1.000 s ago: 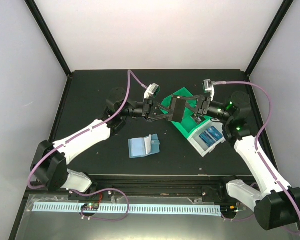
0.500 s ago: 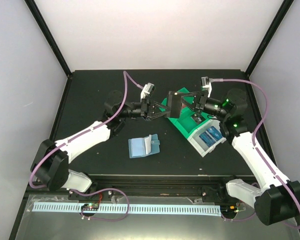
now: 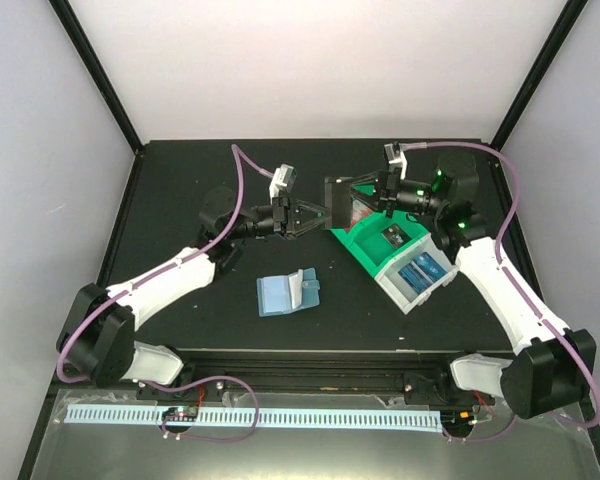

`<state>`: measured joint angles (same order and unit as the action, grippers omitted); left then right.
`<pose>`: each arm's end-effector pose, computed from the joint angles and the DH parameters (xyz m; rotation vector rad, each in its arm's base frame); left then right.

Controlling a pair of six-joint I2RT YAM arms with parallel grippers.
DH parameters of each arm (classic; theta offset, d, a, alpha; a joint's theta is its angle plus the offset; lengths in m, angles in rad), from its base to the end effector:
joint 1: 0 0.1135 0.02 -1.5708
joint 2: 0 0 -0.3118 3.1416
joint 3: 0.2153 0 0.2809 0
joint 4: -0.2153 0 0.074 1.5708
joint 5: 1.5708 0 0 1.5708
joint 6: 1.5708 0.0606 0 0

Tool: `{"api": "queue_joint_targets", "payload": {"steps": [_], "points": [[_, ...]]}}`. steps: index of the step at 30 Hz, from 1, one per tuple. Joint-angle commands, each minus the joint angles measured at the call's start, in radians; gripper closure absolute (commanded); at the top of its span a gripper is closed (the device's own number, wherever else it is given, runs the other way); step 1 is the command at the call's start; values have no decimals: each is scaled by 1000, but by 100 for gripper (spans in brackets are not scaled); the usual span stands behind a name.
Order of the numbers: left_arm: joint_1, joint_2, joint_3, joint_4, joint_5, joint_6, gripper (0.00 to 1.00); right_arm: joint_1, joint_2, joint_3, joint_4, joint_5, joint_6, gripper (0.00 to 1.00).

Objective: Put the credit cards into the card holder
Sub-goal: Pick up the credit card from the storage box, then insert the credit card into the card holder.

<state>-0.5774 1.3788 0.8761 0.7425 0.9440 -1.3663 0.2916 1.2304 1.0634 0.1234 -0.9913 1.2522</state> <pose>0.2550 -0.2247 0.3660 0.3390 1.8400 -2.1018 0.2762 0.1358 0.4163 0.0054 2.0041 1.8780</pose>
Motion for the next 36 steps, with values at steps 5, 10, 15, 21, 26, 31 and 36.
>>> {"api": "queue_joint_targets", "payload": {"steps": [5,10,15,21,26,31,36], "points": [[17,-67,-92,-18,175,61,98,-85,23,132,70,66,-27,99],[30,-69,-112,42,194,34,97,-111,18,119,91,31,-24,99],[40,-72,-126,47,195,13,97,-134,7,108,100,15,-18,99],[62,-59,-144,30,169,-14,94,-137,6,61,137,11,17,99],[70,-40,-155,44,164,-34,95,-137,13,15,154,19,22,99],[80,-46,-171,40,159,-25,98,-145,34,10,119,34,-27,99],[125,-110,-212,-251,76,178,98,-132,29,10,-61,77,-224,99]]}}
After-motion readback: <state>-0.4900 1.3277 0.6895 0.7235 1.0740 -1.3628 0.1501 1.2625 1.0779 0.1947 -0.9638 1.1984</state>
